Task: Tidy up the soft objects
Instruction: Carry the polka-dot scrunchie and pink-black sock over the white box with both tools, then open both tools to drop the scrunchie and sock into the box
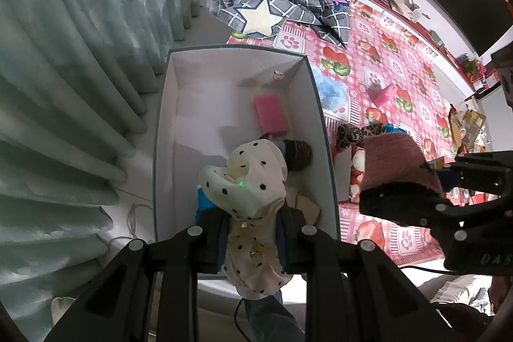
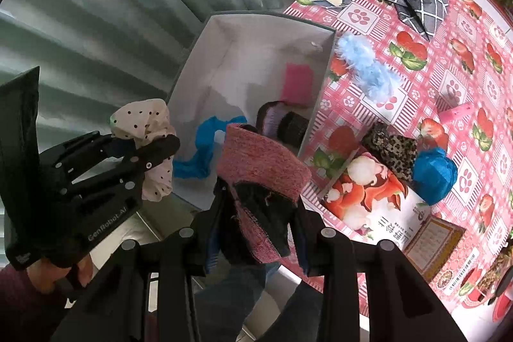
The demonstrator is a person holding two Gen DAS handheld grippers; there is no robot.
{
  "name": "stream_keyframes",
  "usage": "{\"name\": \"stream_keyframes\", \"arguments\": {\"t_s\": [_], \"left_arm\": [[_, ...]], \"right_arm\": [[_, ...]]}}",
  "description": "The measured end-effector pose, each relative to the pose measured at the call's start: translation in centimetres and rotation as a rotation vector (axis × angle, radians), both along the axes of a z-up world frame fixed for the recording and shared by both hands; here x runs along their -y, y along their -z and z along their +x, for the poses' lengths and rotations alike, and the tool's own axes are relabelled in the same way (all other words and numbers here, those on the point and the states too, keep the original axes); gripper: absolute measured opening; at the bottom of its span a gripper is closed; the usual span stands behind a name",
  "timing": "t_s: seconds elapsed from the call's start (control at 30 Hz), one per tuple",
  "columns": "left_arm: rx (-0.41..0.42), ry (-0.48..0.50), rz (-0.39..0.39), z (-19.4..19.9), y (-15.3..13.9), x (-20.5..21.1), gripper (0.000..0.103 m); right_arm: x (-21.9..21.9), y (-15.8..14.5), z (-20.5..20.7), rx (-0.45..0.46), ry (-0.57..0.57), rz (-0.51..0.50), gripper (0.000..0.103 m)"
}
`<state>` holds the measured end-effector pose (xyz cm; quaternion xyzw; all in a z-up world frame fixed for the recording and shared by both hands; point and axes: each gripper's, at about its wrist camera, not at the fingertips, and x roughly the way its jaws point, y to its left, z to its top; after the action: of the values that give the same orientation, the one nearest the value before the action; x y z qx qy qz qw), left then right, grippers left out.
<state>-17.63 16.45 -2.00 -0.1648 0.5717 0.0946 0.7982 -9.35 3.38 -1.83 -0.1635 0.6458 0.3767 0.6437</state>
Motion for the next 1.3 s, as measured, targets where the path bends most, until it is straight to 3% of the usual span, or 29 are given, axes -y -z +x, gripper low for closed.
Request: {"name": "stream_keyframes", "arguments": {"t_s": [0.57, 1.3], "left_arm": [[-0.039, -0.013, 0.000, 1.3, 1.5, -1.3, 0.028], [-0.085, -0.005, -0.010, 3.2, 3.0, -2.2, 0.028]], "right_arm": [[-2.0, 2.3, 1.7, -0.023, -0.002, -0.036, 0.038], [-6.1, 2.9, 4.4, -0.065, 0.001, -0.016, 0.038]]}}
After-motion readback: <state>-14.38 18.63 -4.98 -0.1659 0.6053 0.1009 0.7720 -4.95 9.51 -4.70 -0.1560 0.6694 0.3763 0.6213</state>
